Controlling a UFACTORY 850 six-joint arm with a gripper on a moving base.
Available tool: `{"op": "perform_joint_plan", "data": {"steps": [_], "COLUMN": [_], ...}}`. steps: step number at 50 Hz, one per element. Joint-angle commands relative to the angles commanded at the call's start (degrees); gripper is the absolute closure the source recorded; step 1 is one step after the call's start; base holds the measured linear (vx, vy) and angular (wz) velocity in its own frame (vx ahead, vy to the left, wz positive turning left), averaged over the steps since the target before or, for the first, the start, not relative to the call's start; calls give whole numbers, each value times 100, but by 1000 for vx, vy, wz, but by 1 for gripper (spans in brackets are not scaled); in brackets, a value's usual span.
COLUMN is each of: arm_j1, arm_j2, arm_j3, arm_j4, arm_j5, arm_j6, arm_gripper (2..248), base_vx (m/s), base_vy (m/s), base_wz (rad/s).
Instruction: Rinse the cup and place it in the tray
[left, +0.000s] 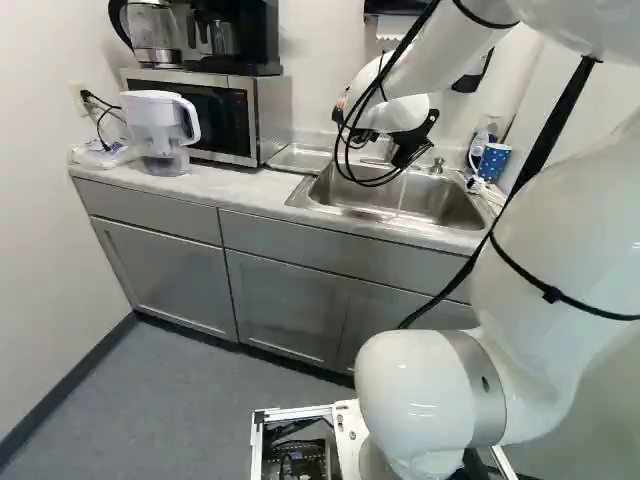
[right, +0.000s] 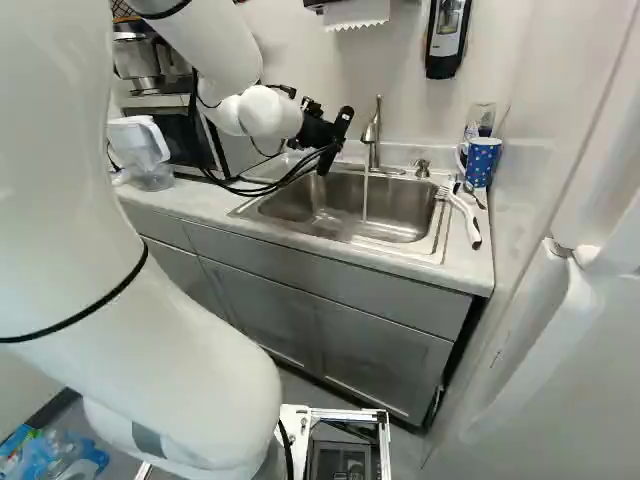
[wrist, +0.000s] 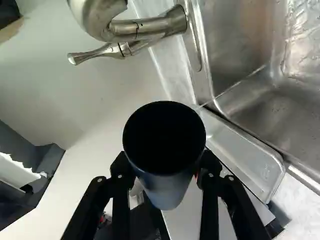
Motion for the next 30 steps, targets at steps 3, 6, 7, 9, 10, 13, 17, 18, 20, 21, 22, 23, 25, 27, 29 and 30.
{"op": "perform_joint_plan", "data": {"steps": [3, 6, 7, 9, 10, 13, 17, 18, 20, 21, 22, 23, 25, 27, 29, 30], "arm_j1": [0, 0, 0, 0, 0, 0, 0, 0, 0, 0, 0, 0, 0, 0, 0, 0], "arm_j2": [0, 0, 0, 0, 0, 0, 0, 0, 0, 0, 0, 0, 0, 0, 0, 0], "arm_j3": [0, 0, 0, 0, 0, 0, 0, 0, 0, 0, 0, 0, 0, 0, 0, 0], "arm_j4": [0, 0, 0, 0, 0, 0, 0, 0, 0, 0, 0, 0, 0, 0, 0, 0], "arm_j5": [0, 0, 0, 0, 0, 0, 0, 0, 0, 0, 0, 0, 0, 0, 0, 0], "arm_j6": [0, 0, 0, -15, -34, -140, -336, -390, -501, -558, -616, -674, -791, -910, -1029, -1098], "arm_gripper": [124, 124, 124, 124, 124, 124, 124, 124, 124, 124, 124, 124, 124, 124, 124, 124], "base_vx": [0, 0, 0, 0, 0, 0, 0, 0, 0, 0, 0, 0, 0, 0, 0, 0], "base_vy": [0, 0, 0, 0, 0, 0, 0, 0, 0, 0, 0, 0, 0, 0, 0, 0], "base_wz": [0, 0, 0, 0, 0, 0, 0, 0, 0, 0, 0, 0, 0, 0, 0, 0]}}
